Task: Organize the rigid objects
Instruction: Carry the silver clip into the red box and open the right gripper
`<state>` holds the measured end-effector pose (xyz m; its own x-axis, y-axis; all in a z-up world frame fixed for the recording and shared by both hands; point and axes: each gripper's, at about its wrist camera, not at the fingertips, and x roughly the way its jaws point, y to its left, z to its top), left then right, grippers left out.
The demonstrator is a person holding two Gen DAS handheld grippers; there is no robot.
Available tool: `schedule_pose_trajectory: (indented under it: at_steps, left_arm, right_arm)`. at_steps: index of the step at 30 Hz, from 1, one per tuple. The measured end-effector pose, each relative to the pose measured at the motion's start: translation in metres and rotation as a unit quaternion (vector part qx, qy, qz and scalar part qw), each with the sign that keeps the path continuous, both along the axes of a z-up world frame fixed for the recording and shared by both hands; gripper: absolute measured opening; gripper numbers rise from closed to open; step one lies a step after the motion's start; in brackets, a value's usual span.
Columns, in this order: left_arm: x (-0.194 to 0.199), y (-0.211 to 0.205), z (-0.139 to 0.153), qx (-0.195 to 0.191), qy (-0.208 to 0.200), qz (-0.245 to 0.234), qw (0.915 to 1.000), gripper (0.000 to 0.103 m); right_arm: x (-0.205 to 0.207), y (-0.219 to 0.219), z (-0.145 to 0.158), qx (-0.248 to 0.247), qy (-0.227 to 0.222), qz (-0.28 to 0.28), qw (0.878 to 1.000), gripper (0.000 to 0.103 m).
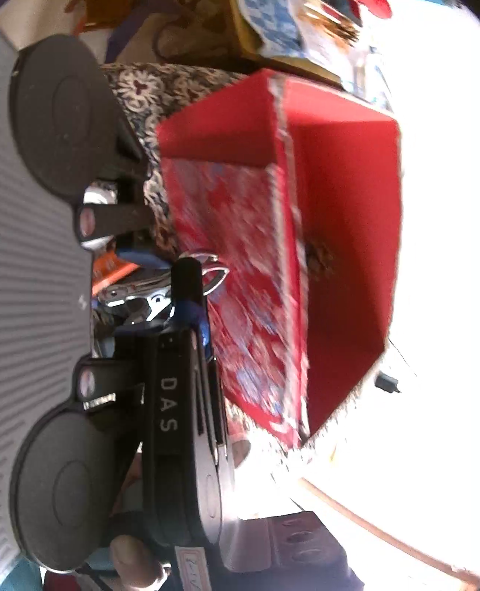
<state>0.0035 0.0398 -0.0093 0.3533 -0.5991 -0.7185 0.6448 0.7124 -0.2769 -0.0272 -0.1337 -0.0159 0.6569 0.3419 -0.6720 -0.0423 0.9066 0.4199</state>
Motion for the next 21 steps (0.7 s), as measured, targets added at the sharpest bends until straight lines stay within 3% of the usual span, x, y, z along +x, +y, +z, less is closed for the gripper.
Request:
schedule_pose_trajectory:
  at_steps: [11,17,21]
  left_arm:
    - [-0.02,-0.031,0.05,-0.057,-0.044,-0.084,0.9938,0.022]
    - [-0.013,-0.052,0.085,-0.072,-0.102,-0.103,0.9867,0.022]
    - [0.012,-0.062,0.107,-0.075,-0.131,-0.1,0.9835,0.022]
  right_arm:
    - [-0.025,-0.021,0.054,-0.016,-0.085,-0.063,0.994,0.002]
    - [0.012,-0.029,0.085,-0.038,-0.134,-0.06,0.988,0.002]
    - [0.046,-0.04,0.098,-0.038,-0.141,-0.048,0.988,0.002]
